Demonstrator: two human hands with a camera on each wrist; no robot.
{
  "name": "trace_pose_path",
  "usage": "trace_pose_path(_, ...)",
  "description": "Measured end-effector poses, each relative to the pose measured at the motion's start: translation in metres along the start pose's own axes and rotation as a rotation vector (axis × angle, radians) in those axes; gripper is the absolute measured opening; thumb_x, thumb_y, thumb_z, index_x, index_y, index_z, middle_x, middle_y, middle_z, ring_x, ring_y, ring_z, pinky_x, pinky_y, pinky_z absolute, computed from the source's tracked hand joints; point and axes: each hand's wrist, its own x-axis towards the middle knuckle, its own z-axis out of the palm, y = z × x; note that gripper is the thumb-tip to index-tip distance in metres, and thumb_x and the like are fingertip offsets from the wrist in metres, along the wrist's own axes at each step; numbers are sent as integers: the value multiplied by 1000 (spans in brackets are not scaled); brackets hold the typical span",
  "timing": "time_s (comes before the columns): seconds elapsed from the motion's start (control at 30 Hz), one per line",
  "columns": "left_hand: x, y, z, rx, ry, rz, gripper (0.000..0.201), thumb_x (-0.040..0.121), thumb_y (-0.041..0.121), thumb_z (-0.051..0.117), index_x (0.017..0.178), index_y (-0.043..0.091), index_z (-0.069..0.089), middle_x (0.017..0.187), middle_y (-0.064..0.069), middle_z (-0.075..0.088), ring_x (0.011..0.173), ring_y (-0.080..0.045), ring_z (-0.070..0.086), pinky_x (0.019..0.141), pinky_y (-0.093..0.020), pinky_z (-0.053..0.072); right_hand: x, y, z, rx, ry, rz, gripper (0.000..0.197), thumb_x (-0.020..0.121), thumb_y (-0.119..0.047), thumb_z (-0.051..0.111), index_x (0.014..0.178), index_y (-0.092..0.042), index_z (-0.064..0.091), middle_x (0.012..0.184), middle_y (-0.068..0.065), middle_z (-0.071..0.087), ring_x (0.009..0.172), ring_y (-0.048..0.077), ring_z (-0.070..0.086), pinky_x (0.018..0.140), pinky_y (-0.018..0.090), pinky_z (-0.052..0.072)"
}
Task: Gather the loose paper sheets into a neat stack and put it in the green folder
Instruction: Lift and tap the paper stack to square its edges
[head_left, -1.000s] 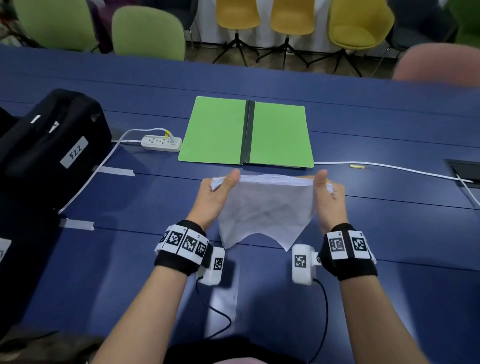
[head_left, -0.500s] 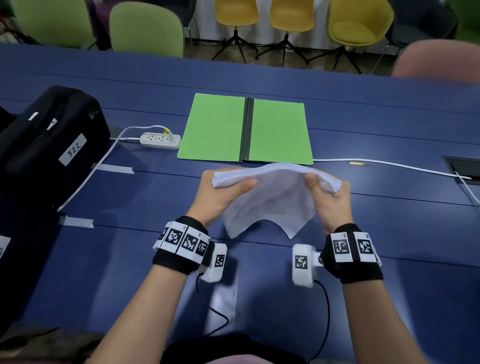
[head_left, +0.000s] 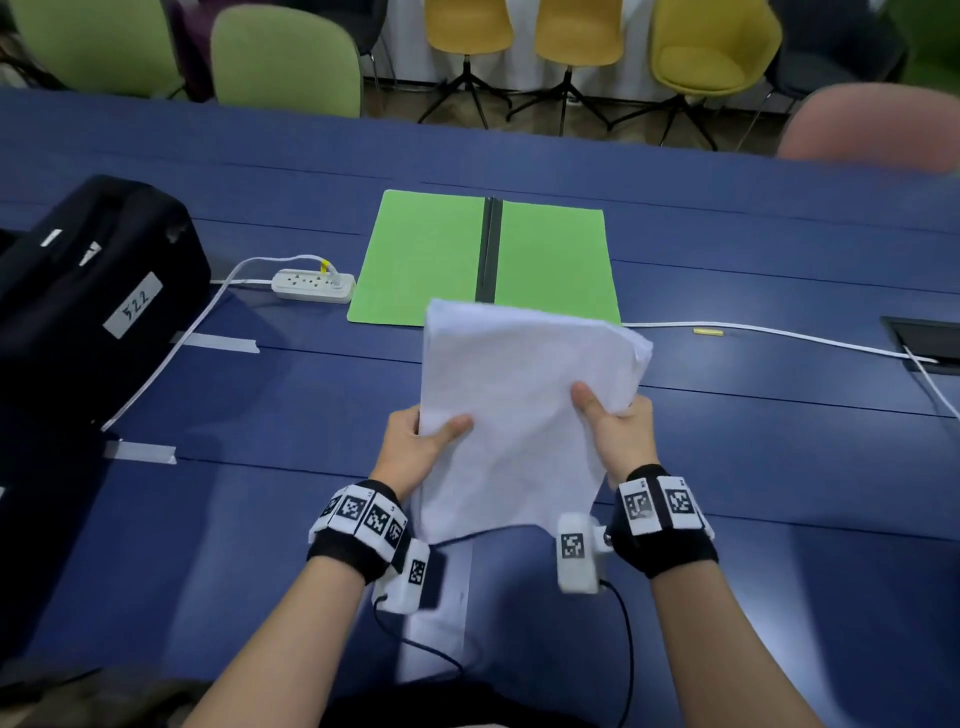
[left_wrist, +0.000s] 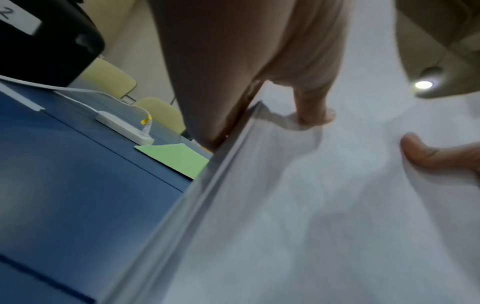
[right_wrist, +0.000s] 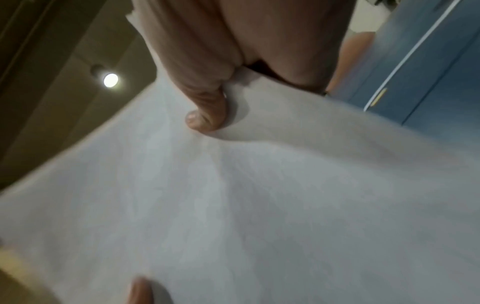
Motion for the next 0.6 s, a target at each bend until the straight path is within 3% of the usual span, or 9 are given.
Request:
trace_pose_path(0.1, 6, -9, -11, 46, 63, -9, 10, 84, 17, 70, 92, 11, 69, 87, 4, 72, 69, 0, 67, 63, -14, 54, 5, 1, 9, 30, -84, 66, 10, 84, -15, 70, 75, -16, 66, 73, -5, 70, 62, 11, 67, 65, 29, 57)
trace_pose_path(0.17, 11, -19, -18, 123, 85, -68, 4, 85, 16, 68, 84, 13, 67, 83, 4, 69, 69, -5, 64, 61, -14, 51, 11, 12, 15, -40, -153, 130, 7, 83, -19, 71, 79, -17, 65, 78, -4, 69, 69, 14, 67, 67, 28, 56)
trace_pose_path(0.23, 15, -35, -29, 173, 119, -171, 5, 85, 15, 68, 82, 11, 66, 83, -1, 68, 73, -15, 63, 67, -22, 50, 18, 29, 17, -202, -233, 191, 9, 84, -23, 69, 84, -17, 63, 85, -1, 68, 76, 16, 66, 69, 29, 55)
trace_pose_path(0.33, 23, -74, -55, 286, 197, -342, 15, 83, 22, 70, 83, 7, 67, 89, -6, 69, 86, -23, 65, 76, -31, 50, 28, 67, 11, -404, -413, 398, 9, 89, -19, 62, 81, -16, 61, 86, 6, 65, 69, 14, 59, 53, 20, 50)
trace_pose_path(0.43, 33, -97, -75, 401, 236, -428, 29, 83, 28, 70, 97, 3, 69, 105, -13, 71, 101, -29, 65, 90, -38, 51, 45, 89, -2, -736, -583, 431, 8, 83, -22, 62, 76, -21, 65, 78, 3, 62, 68, 15, 54, 55, 20, 44)
trace_pose_path(0.5, 36, -104, -78, 405, 249, -430, 31, 85, 25, 68, 105, 0, 67, 110, -13, 68, 106, -29, 63, 93, -37, 48, 67, 88, -8, -734, -524, 408, 11, 81, -17, 62, 71, -21, 66, 79, 6, 64, 67, 17, 54, 51, 18, 42)
trace_pose_path(0.6, 38, -111, -80, 392, 256, -458, 26, 84, 27, 69, 98, 5, 67, 99, -7, 68, 101, -28, 64, 92, -37, 50, 112, 77, -13, -583, -308, 367, 19, 86, -9, 61, 71, -19, 63, 79, 10, 63, 54, 11, 55, 47, 16, 41)
